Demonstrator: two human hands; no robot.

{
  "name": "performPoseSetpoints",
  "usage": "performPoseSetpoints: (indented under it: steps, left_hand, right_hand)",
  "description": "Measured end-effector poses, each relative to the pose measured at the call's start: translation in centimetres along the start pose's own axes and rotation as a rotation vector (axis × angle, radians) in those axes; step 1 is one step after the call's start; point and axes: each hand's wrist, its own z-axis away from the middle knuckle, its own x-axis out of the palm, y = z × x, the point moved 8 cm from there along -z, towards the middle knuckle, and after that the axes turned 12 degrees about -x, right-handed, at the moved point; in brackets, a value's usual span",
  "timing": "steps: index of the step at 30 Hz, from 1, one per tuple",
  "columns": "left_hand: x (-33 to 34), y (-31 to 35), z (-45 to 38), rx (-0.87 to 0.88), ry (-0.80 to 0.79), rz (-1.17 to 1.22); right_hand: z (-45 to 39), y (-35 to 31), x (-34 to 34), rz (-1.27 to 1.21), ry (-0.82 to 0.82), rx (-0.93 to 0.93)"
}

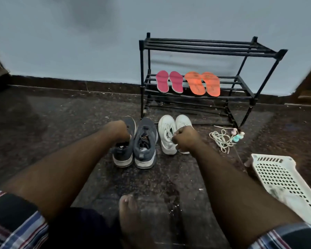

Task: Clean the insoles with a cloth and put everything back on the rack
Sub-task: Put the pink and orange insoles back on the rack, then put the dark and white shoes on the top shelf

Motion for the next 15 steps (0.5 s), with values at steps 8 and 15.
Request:
performPoseSetpoints:
  steps: [8,15]
  left_hand:
    - [10.6,-5.6,-6.4,-0.455,-0.415,0.373]
    - [15.4,-8.1,-13.6,-0.512,-0.605,0.433]
  right_hand:
    - [-2.6,1.5,11.3,-0.145,-0.198,0.059]
    - [-8.5,2.1,12.9,0.165,-0.371,-0.014]
